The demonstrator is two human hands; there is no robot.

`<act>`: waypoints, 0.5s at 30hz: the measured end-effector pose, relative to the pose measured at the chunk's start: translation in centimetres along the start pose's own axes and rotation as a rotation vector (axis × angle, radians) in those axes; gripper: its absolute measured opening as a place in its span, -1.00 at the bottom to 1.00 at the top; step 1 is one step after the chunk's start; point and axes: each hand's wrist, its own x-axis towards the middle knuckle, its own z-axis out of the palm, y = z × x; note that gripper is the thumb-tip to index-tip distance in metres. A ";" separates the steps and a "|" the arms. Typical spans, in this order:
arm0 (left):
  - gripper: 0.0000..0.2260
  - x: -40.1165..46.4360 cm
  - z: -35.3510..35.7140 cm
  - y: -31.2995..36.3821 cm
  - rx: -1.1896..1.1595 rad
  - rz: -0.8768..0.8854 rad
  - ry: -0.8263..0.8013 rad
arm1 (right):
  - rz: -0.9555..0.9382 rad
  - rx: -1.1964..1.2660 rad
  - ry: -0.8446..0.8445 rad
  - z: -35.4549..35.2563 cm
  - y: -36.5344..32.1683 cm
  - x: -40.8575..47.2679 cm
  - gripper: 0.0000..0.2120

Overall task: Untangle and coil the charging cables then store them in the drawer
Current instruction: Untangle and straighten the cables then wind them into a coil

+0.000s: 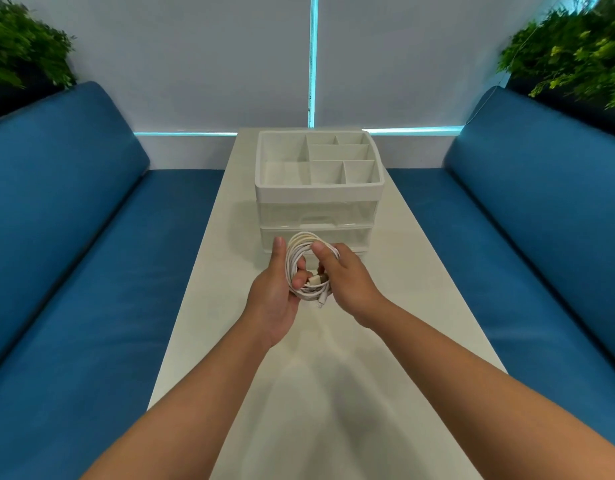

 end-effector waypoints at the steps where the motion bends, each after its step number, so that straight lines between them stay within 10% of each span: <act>1: -0.56 0.0 -0.1 0.1 0.024 0.003 -0.005 | -0.018 -0.008 0.019 0.1 0.1 0.1 -0.71; 15: -0.49 0.6 -1.0 2.0 0.019 -0.181 -0.279 | -0.151 -0.099 -0.050 -1.6 -0.7 1.2 -0.66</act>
